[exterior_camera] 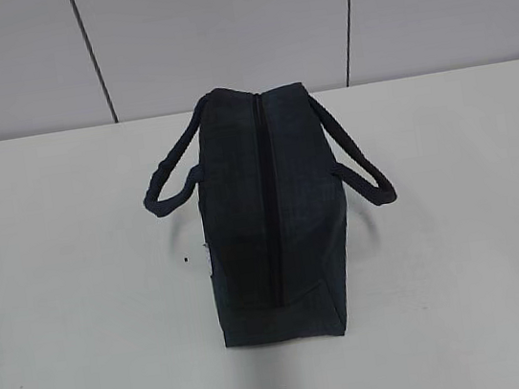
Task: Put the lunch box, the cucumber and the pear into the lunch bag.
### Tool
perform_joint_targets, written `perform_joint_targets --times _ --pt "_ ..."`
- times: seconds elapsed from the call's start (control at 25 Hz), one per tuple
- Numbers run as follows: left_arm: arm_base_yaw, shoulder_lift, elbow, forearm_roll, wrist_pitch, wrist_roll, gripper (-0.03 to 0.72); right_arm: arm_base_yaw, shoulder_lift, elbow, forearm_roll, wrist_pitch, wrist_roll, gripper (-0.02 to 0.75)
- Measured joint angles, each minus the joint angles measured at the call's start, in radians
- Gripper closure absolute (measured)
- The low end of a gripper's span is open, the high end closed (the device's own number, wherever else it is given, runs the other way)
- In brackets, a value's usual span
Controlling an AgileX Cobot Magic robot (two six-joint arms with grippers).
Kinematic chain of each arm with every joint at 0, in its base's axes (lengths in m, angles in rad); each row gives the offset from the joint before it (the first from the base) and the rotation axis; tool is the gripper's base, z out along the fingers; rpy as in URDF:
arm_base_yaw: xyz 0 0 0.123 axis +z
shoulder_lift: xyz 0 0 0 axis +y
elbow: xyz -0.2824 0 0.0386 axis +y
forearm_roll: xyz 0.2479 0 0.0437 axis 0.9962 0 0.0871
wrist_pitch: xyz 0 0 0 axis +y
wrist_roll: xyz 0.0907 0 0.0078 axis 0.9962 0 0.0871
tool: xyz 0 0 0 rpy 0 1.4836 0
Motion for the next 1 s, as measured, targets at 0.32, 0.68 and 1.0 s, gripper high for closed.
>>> perform_joint_targets --times 0.32,0.68,1.0 --pt "0.0 0.0 0.004 0.002 -0.009 0.001 0.362 0.0 0.0 0.008 -0.005 -0.015 -0.001 0.406" --pt "0.0 0.0 0.004 0.002 -0.009 0.001 0.412 0.0 0.0 0.008 -0.005 -0.015 -0.002 0.406" --pt "0.0 0.0 0.004 0.002 -0.009 0.001 0.432 0.0 0.0 0.008 -0.005 -0.015 -0.002 0.406"
